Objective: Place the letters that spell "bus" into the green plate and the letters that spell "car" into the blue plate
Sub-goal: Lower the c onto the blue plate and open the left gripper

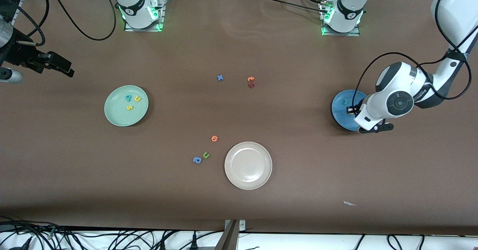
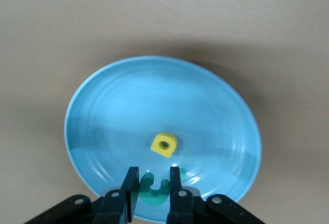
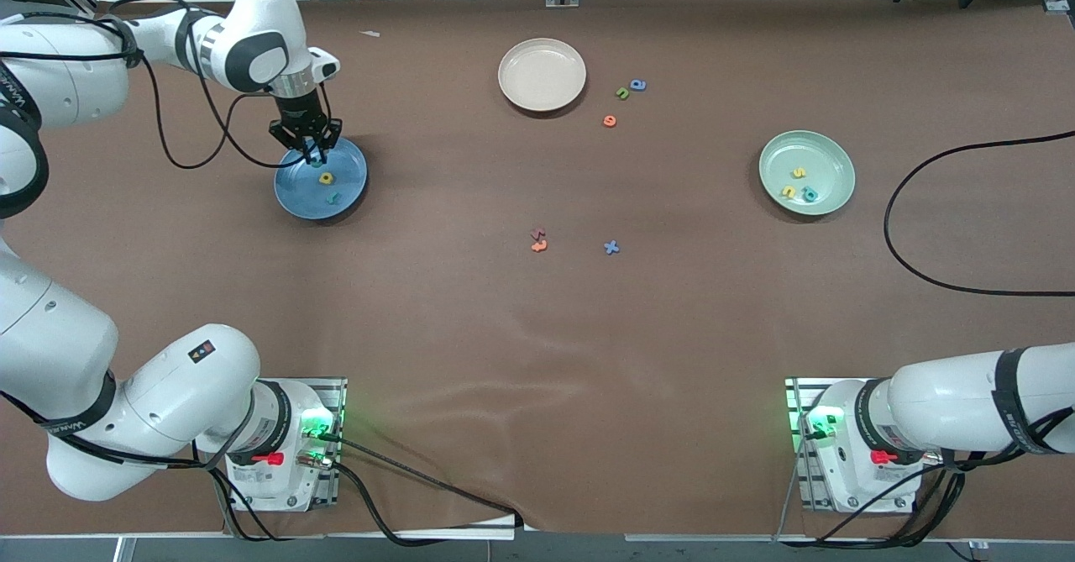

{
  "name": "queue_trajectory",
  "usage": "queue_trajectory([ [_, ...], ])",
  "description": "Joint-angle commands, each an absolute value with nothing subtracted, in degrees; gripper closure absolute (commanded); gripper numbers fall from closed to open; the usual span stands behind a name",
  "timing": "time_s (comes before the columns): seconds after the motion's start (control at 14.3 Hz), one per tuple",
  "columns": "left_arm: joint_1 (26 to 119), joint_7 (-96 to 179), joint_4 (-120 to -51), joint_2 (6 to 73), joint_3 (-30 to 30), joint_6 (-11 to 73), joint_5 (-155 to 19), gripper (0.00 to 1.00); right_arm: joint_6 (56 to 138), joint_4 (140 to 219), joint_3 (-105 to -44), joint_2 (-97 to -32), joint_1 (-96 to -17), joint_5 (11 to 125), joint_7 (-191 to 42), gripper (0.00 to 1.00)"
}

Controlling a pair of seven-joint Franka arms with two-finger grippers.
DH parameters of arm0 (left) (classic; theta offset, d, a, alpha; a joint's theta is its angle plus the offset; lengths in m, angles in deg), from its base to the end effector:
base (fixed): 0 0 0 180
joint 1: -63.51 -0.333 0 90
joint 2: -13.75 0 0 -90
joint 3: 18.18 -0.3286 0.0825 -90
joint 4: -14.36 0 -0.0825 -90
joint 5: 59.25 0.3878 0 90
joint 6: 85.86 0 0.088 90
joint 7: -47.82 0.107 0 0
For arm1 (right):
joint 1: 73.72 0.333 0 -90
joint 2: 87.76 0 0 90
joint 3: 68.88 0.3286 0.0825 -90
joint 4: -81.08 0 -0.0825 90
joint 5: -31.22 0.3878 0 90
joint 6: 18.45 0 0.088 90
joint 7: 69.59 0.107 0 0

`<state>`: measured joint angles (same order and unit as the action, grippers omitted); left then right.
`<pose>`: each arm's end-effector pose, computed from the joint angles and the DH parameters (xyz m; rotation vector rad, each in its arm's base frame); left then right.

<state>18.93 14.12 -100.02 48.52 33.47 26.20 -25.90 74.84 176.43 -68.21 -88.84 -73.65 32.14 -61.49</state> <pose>0.5686 -0.0223 0.2369 -2.9674 -0.2017 0.4731 0.5552 0.0089 0.6080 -3.1205 0.2024 0.0286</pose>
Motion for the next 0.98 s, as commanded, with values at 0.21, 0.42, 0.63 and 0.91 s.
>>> queue_trajectory([
  [0.21,18.69,15.48,-100.77,48.38,33.68,25.15,-26.03,0.63,73.75,175.12,-68.44,-88.37,-73.54,33.06,-62.21,0.00],
  [0.42,18.60,15.30,-100.68,48.29,33.68,25.15,-26.03,0.47,73.75,175.12,-68.44,-88.37,-73.54,33.06,-62.21,0.00],
  [0.63,18.69,15.21,-100.42,48.03,33.68,25.15,-26.03,0.13,73.75,175.12,-68.44,-88.37,-73.54,33.06,-62.12,0.00],
  [0.91,18.69,15.04,-100.24,47.85,33.76,25.06,-26.03,0.09,73.66,175.12,-68.44,-88.37,-73.54,33.06,-62.21,0.00],
])
